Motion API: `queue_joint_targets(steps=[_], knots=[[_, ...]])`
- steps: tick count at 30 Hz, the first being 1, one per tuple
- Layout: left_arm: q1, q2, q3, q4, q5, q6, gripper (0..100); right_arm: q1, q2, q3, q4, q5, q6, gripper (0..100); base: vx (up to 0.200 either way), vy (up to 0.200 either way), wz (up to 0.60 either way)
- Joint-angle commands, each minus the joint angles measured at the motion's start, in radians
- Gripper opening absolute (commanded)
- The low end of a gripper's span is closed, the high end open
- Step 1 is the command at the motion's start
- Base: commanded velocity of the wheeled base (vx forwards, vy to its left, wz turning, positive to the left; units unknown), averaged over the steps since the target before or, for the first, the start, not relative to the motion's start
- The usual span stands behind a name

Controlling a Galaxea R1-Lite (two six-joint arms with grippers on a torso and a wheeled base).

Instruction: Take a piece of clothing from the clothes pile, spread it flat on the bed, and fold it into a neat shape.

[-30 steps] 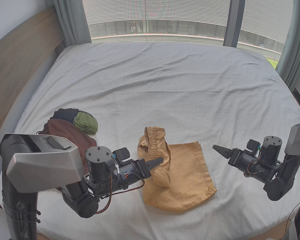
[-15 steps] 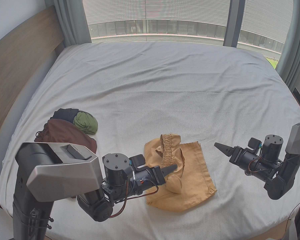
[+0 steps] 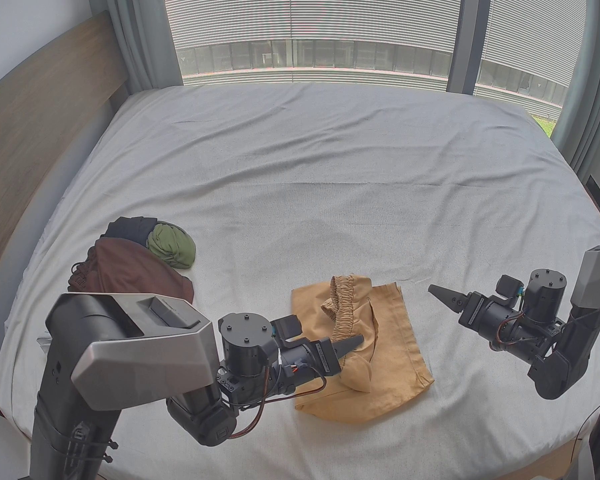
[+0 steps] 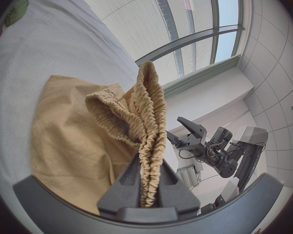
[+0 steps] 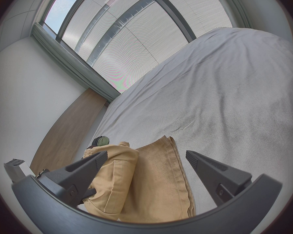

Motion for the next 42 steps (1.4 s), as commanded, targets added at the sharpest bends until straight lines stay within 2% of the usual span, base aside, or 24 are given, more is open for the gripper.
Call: queue_joint_targets(steps=[1, 21, 22, 34, 42], knots=[[-0.006, 0.006, -0.008, 0.001, 0.0, 0.0, 0, 0.001, -0.001, 0.0, 0.0, 0.0, 0.001, 100, 0.0, 0.0, 0.0], [-0.008, 0.032, -0.022, -0.007, 0.009, 0.003, 0, 0.001, -0.012, -0.001, 0.0, 0.002, 0.001, 100, 0.0, 0.0, 0.0], [-0.008, 0.033, -0.02, -0.008, 0.007, 0.006, 100, 0.001, -0.012, -0.001, 0.0, 0.002, 0.001, 100, 0.0, 0.0, 0.0], [-0.022, 0.027, -0.031, -0.013, 0.007, 0.003, 100, 0.001, -0.01, 0.0, 0.0, 0.002, 0.001, 100, 0.0, 0.0, 0.0], [0.014, -0.017, -0.003, -0.015, 0.026, 0.003, 100, 0.004, -0.007, 0.003, 0.004, 0.002, -0.001, 100, 0.0, 0.0, 0.0]])
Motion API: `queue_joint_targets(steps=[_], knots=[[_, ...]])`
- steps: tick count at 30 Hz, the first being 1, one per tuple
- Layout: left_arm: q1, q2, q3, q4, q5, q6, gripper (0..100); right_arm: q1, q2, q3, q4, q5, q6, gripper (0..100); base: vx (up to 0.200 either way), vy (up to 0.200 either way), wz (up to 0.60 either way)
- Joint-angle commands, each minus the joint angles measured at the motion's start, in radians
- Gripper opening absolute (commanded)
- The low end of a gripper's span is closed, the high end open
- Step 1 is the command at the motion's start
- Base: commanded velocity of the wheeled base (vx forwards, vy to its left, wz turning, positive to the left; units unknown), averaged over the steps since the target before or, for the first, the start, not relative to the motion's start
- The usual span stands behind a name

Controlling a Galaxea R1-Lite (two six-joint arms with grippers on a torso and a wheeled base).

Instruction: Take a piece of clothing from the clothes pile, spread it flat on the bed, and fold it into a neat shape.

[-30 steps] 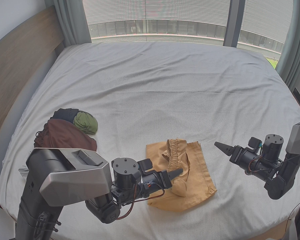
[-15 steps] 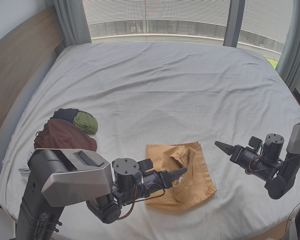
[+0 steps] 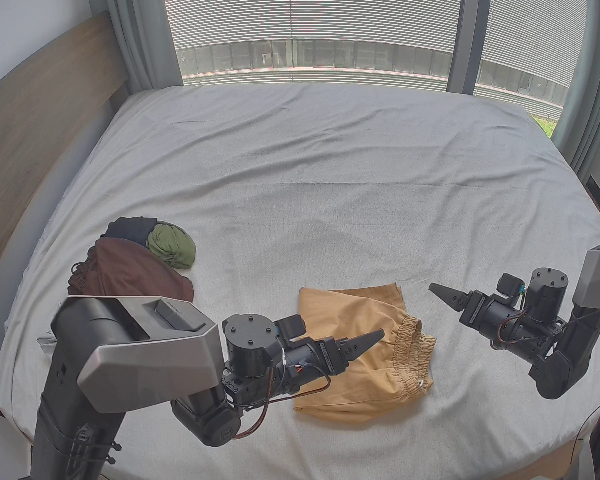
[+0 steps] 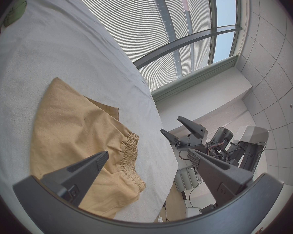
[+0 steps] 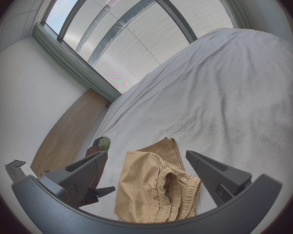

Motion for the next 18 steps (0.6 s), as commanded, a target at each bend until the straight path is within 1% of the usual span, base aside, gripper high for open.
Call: queue_joint_targets(steps=[1, 7, 8, 10, 15, 17, 18], knots=[[0.027, -0.047, 0.031, 0.0, 0.012, -0.002, 100, 0.002, 0.006, 0.004, 0.005, 0.0, 0.0, 100, 0.0, 0.0, 0.0], [0.075, -0.123, 0.106, 0.0, 0.01, 0.001, 100, 0.006, 0.009, 0.009, 0.008, 0.0, 0.0, 100, 0.0, 0.0, 0.0], [0.098, -0.169, 0.158, 0.0, -0.008, 0.001, 100, 0.008, 0.009, 0.01, 0.008, 0.0, 0.0, 100, 0.0, 0.0, 0.0], [0.121, -0.214, 0.204, 0.0, -0.034, 0.002, 100, 0.009, 0.01, 0.012, 0.008, 0.0, 0.0, 100, 0.0, 0.0, 0.0], [0.193, -0.308, 0.306, -0.001, -0.053, 0.021, 100, 0.011, 0.015, 0.013, 0.008, 0.0, 0.0, 100, 0.0, 0.0, 0.0], [0.239, -0.355, 0.35, -0.001, -0.091, 0.031, 100, 0.014, 0.016, 0.015, 0.008, 0.0, 0.0, 100, 0.0, 0.0, 0.0], [0.27, -0.387, 0.381, -0.001, -0.125, 0.041, 100, 0.016, 0.016, 0.015, 0.008, 0.0, 0.0, 100, 0.0, 0.0, 0.0]])
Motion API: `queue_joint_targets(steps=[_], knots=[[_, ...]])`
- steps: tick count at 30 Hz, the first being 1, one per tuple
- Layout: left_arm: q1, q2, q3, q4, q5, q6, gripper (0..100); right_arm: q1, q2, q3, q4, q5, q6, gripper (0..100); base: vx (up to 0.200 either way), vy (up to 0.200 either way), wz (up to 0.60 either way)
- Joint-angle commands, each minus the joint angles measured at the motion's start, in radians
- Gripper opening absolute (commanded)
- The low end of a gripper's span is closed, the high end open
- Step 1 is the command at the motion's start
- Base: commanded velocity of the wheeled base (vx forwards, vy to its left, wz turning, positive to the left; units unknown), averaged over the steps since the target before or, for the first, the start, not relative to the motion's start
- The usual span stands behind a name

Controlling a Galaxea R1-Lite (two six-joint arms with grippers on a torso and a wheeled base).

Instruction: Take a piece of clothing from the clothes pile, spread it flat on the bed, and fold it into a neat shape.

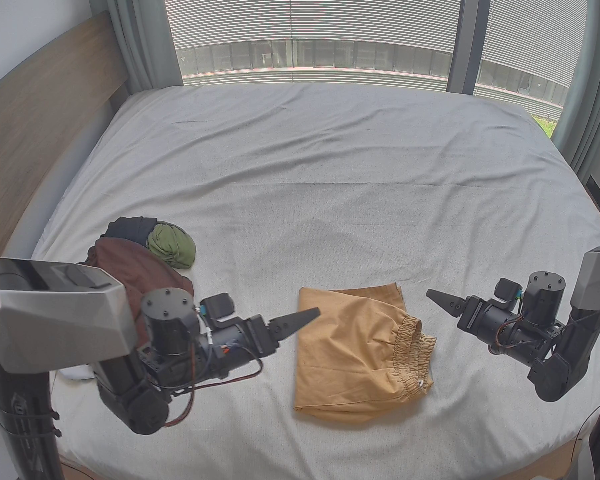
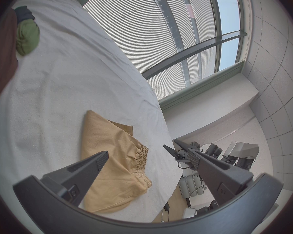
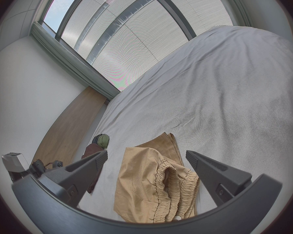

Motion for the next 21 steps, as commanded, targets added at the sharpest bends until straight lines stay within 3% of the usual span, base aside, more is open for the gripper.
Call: queue_joint_targets(steps=[1, 5, 8, 13, 21], knots=[[0.141, -0.187, 0.134, -0.001, -0.112, 0.028, 100, 0.008, 0.007, 0.003, 0.0, 0.001, 0.0, 100, 0.0, 0.0, 0.0], [0.284, -0.302, 0.233, -0.001, -0.295, 0.041, 100, 0.014, 0.029, 0.011, -0.008, -0.001, 0.0, 100, 0.0, 0.0, 0.0], [0.37, -0.356, 0.312, -0.001, -0.359, 0.074, 100, 0.015, 0.044, 0.015, -0.009, -0.001, -0.001, 100, 0.0, 0.0, 0.0], [0.444, -0.395, 0.359, 0.002, -0.419, 0.159, 100, 0.023, 0.078, 0.024, -0.009, -0.002, -0.004, 100, 0.0, 0.0, 0.0], [0.48, -0.351, 0.43, 0.002, -0.422, 0.341, 100, 0.018, 0.098, 0.046, 0.001, -0.002, -0.02, 100, 0.0, 0.0, 0.0]])
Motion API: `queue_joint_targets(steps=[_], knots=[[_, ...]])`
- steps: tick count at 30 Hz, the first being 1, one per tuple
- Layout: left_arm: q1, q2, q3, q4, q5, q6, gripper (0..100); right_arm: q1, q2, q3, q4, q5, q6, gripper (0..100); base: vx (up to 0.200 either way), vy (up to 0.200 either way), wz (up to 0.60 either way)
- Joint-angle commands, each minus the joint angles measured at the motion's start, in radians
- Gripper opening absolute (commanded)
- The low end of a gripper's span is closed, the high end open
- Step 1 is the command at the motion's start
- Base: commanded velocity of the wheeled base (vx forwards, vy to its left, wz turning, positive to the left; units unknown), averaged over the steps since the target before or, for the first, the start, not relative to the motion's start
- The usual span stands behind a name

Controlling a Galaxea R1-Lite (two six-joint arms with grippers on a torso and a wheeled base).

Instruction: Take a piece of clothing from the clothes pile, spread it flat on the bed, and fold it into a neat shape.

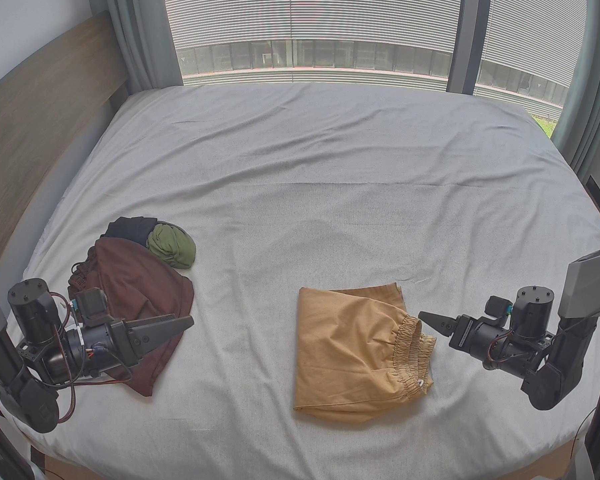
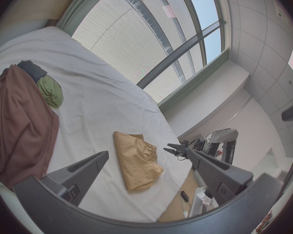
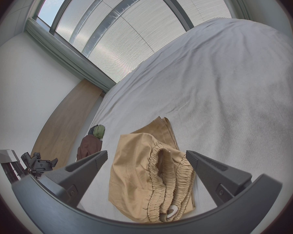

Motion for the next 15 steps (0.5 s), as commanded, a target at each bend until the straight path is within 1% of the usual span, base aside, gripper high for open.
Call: queue_joint_targets(steps=[1, 4, 5, 6, 8, 10, 15], knots=[[0.025, 0.021, 0.063, 0.0, -0.005, 0.097, 100, -0.004, 0.036, 0.017, 0.007, 0.0, -0.022, 100, 0.0, 0.0, 0.0], [0.027, 0.067, 0.067, -0.001, -0.001, 0.195, 100, -0.005, 0.073, 0.023, 0.007, 0.0, -0.037, 100, 0.0, 0.0, 0.0], [0.028, 0.07, 0.067, -0.001, -0.001, 0.2, 100, -0.005, 0.075, 0.025, 0.007, 0.0, -0.039, 100, 0.0, 0.0, 0.0], [0.031, 0.095, 0.069, -0.001, 0.0, 0.249, 100, -0.005, 0.096, 0.025, 0.006, 0.0, -0.039, 100, 0.0, 0.0, 0.0], [0.047, 0.118, 0.07, -0.001, -0.003, 0.306, 100, -0.005, 0.128, 0.026, 0.0, 0.0, -0.039, 100, 0.0, 0.0, 0.0], [0.062, 0.128, 0.07, -0.001, -0.005, 0.341, 100, -0.004, 0.151, 0.025, -0.002, 0.0, -0.042, 100, 0.0, 0.0, 0.0], [0.067, 0.153, 0.073, -0.001, -0.001, 0.418, 100, -0.005, 0.199, 0.025, -0.003, 0.0, -0.044, 100, 0.0, 0.0, 0.0]])
